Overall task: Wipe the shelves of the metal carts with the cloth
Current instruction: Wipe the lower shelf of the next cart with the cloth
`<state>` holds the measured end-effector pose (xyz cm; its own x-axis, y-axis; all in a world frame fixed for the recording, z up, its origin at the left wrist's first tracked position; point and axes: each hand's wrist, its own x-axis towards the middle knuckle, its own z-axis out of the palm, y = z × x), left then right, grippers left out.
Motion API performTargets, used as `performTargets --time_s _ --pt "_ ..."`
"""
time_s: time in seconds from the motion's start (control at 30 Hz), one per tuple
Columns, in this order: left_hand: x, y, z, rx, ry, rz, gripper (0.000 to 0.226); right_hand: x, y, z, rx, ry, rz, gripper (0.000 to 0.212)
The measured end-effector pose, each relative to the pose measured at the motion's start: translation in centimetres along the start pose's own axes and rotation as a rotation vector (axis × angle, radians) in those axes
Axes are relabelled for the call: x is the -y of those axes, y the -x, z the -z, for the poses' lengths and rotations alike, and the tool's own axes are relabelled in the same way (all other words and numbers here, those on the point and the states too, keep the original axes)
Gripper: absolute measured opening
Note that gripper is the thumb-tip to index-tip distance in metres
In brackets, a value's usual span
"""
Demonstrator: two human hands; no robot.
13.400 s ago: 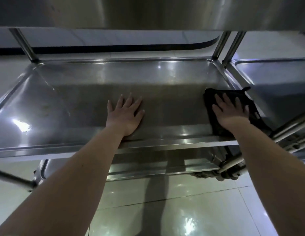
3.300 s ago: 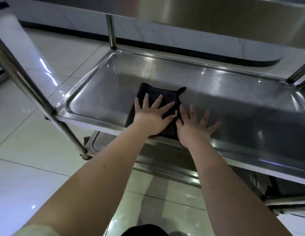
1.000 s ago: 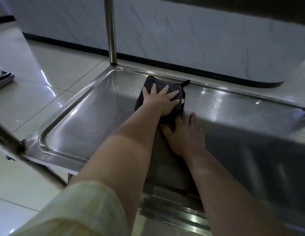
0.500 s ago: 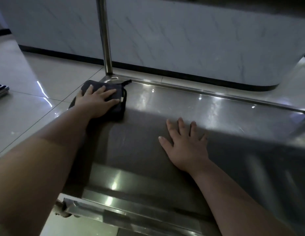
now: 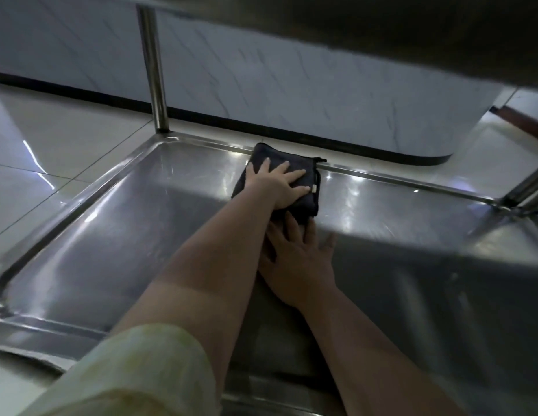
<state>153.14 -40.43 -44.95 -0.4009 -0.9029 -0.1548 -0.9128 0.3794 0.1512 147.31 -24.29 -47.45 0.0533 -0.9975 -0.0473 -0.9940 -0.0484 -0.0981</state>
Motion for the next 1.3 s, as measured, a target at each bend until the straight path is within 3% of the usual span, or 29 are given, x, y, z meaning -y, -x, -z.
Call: performTargets --time_s 0.33,0.5,0.6,0.7,0.9,1.03,1.13,1.2,1.3 --pt "17.5 7.1 0.8 -0.111 0.002 0.397 0.064 0.3 0.2 0.0 -0.017 -0.111 -0.021 0.07" --pt "17.1 7.6 0.8 -0.109 -0.04 0.409 0.063 -3.5 3.0 2.5 0.111 -0.174 0.087 0.068" --pt "16.0 7.6 0.7 -0.099 -0.016 0.456 0.062 -8.9 6.5 3.6 0.212 -0.095 -0.027 0.068" --pt "13.0 7.2 0.5 -0.085 0.002 0.476 0.062 -12.0 9.1 2.6 0.156 -0.069 -0.058 0.068" --pt "0.9 3.1 -0.4 -0.065 0.029 0.309 0.066 -12.0 9.8 1.5 0.003 -0.035 0.004 0.065" --pt "-10.6 0.2 -1.6 -0.041 -0.014 0.073 0.066 -12.6 10.4 1.3 -0.031 -0.105 0.044 0.06" --pt "-17.9 0.1 -2.6 -0.011 -0.054 -0.146 0.063 -13.0 10.3 1.1 -0.099 -0.138 0.075 0.07" --pt "-20.0 0.9 -3.2 0.001 -0.079 -0.237 0.062 -13.3 10.1 1.1 -0.125 -0.12 0.067 0.069" --pt "-17.8 1.6 -3.1 -0.014 -0.047 -0.249 0.062 -13.5 9.9 1.1 -0.142 -0.15 0.07 0.066"
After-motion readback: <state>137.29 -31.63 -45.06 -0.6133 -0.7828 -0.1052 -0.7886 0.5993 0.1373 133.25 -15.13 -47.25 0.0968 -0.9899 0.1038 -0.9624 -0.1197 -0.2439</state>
